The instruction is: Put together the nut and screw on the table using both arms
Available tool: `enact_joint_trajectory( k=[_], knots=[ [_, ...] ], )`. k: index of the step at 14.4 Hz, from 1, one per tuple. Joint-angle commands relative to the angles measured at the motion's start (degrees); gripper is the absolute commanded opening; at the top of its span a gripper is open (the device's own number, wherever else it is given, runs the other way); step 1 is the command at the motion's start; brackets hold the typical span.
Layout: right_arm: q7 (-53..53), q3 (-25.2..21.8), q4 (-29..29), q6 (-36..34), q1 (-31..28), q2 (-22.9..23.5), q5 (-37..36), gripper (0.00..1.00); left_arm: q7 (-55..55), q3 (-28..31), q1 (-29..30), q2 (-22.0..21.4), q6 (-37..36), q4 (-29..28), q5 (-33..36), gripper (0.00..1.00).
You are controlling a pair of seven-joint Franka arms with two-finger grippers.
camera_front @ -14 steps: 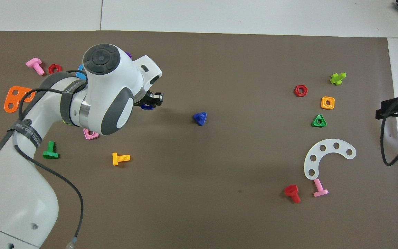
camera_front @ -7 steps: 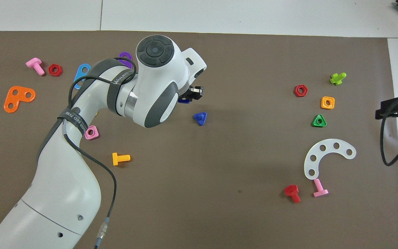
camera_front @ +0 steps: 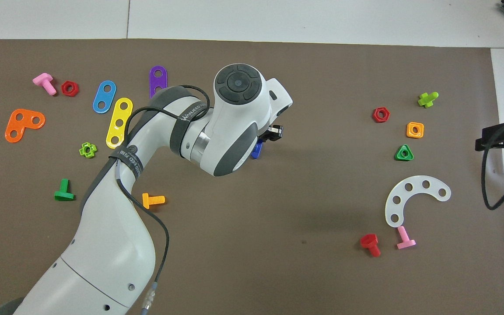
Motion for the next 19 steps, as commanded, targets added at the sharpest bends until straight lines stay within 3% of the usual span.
enact_joint_trajectory(
  k=[1,19],
  knots=[
    [-0.4,0.2,-0.5,-0.2,-0.1,-0.4,-0.8,1.0,-0.5,1.0,-0.9,0.6,-1.4,-0.3,-0.4,0.33],
    [-0.8,0.2,-0.5,-0.1,-0.1,-0.4,-0.8,1.0,-1.6,1.0,-1.6,1.1,3.0,-6.3,1.2,0.31]
  ],
)
